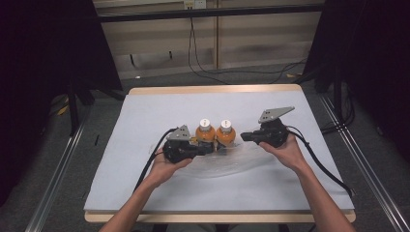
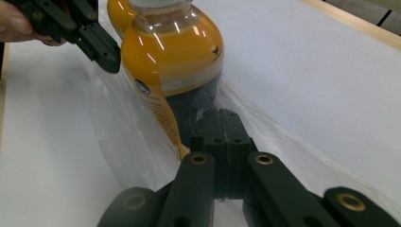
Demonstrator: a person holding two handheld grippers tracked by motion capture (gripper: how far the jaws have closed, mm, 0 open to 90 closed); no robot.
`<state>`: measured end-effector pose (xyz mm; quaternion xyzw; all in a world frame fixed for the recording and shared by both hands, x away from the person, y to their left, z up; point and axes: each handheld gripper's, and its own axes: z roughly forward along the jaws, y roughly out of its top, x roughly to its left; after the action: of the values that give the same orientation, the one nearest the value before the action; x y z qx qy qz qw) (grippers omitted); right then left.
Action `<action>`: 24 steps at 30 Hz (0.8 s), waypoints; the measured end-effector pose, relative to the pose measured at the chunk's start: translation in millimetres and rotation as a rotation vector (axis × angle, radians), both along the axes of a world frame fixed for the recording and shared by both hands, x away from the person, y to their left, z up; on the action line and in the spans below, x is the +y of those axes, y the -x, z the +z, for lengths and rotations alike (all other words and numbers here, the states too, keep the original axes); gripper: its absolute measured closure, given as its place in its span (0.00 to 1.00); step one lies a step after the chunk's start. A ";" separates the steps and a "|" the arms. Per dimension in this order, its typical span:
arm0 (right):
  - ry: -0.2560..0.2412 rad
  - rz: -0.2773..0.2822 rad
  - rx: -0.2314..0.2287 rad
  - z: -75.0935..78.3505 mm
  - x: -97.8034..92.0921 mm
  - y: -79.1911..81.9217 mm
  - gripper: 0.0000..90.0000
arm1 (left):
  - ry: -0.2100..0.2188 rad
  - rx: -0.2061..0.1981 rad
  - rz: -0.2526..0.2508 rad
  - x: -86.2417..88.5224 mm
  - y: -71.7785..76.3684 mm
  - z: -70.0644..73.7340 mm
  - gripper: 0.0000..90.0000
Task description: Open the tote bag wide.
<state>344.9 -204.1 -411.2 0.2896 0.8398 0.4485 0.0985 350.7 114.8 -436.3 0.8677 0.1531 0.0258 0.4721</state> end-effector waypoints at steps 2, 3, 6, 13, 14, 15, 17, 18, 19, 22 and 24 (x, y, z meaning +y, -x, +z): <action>0.008 0.004 0.001 -3.0 4.8 -1.6 1.00 | 0.004 0.000 -0.009 -6.4 2.5 -2.1 1.00; 0.016 0.005 0.006 -4.3 7.5 -1.9 1.00 | 0.006 0.003 -0.017 -9.3 3.3 -2.4 1.00; 0.023 0.009 0.016 -8.9 13.6 -4.7 1.00 | 0.000 0.000 -0.006 -15.5 4.7 -6.1 1.00; 0.036 -0.013 0.024 -16.4 20.9 -18.5 1.00 | -0.030 -0.001 -0.011 -25.1 4.8 -13.0 1.00; 0.025 -0.018 0.023 -17.7 20.8 -20.4 1.00 | -0.028 0.003 -0.008 -25.4 4.2 -14.1 1.00; 0.018 -0.018 0.029 -19.9 21.4 -22.4 1.00 | -0.034 -0.001 -0.013 -25.4 3.4 -14.7 1.00; 0.036 -0.016 0.038 -24.9 24.4 -24.6 1.00 | -0.029 0.003 -0.006 -27.0 4.3 -16.9 1.00; 0.046 -0.012 0.040 -26.7 25.4 -25.4 1.00 | -0.037 -0.001 -0.008 -27.2 4.2 -17.2 1.00; 0.061 -0.013 0.042 -29.0 27.1 -26.4 1.00 | -0.034 0.002 -0.007 -27.7 4.3 -17.9 1.00; 0.060 -0.010 0.055 -32.4 29.4 -31.1 1.00 | -0.049 -0.006 -0.007 -28.1 3.5 -20.9 1.00; 0.063 -0.003 0.067 -35.0 30.8 -35.7 1.00 | -0.049 -0.005 0.002 -28.1 4.4 -22.0 1.00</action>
<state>380.6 -173.3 -446.2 0.3023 0.8559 0.4119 0.0802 346.3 86.7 -458.2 0.8789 0.1521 0.0319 0.4509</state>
